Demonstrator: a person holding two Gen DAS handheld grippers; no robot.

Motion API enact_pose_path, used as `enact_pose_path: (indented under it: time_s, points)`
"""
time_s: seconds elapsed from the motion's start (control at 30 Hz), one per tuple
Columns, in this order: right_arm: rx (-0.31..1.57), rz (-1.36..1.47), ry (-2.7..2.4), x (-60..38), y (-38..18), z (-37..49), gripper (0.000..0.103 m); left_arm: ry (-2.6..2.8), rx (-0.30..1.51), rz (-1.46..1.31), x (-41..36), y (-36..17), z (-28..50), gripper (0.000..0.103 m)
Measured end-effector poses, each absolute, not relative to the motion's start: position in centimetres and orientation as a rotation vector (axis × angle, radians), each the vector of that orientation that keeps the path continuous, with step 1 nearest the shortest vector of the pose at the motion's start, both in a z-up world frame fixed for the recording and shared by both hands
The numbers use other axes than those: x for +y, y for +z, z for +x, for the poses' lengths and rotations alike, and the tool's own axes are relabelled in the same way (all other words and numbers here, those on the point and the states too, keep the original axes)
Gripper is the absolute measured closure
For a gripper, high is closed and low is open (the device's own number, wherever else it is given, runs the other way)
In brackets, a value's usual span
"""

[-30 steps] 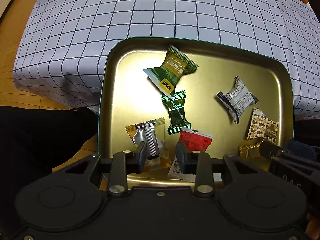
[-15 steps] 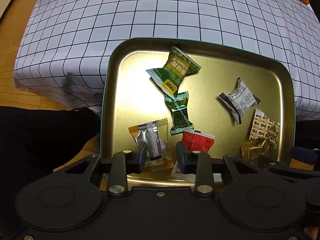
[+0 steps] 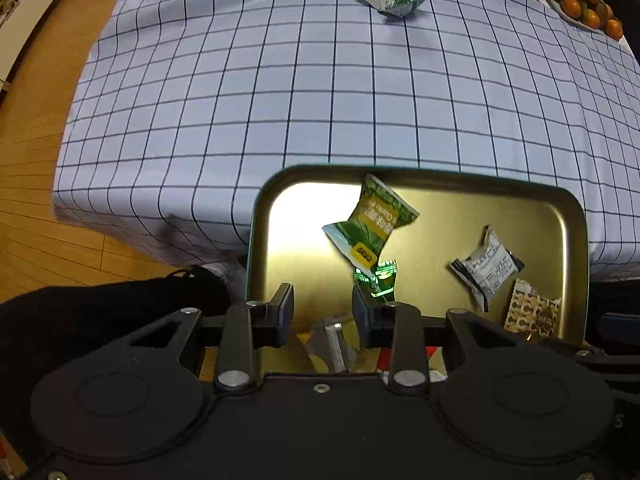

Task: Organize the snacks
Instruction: 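Move right tool to the green wrapped candy and grasp it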

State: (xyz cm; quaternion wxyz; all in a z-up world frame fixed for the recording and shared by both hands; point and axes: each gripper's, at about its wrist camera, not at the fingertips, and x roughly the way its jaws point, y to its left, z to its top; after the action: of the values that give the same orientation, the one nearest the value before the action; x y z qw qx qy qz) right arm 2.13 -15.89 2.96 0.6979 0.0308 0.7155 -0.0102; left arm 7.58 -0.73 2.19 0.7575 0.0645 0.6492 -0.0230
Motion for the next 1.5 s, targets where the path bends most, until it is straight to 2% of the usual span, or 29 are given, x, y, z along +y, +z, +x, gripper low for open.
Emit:
enact_pose_path:
  time_s: [0.4, 0.73, 0.93, 1.0, 1.13, 1.5]
  points:
    - [1.671, 0.225, -0.071, -18.4, 2.4, 8.5, 0.048, -0.020, 1.318, 0.171, -1.4, 4.6, 16.1, 0.060]
    - [1.524, 0.348, -0.163, -19.2, 3.3, 15.9, 0.047, 0.017, 1.356, 0.107, -0.7, 2.9, 24.1, 0.060]
    - [1.457, 0.411, -0.191, -19.0, 2.8, 22.1, 0.050, 0.092, 1.390, 0.102, 1.4, 1.7, 25.9, 0.060]
    - [1.398, 0.381, -0.228, -18.3, 2.6, 24.0, 0.053, 0.083, 1.389, 0.082, 2.0, 1.9, 26.3, 0.060]
    - [1.283, 0.274, -0.290, -16.9, 1.8, 27.8, 0.053, 0.130, 1.372, 0.098, 2.5, 2.2, 26.8, 0.060]
    - [1.292, 0.357, -0.226, -15.6, -2.7, 33.2, 0.055, 0.073, 1.380, -0.001, 3.3, 3.2, 27.2, 0.060]
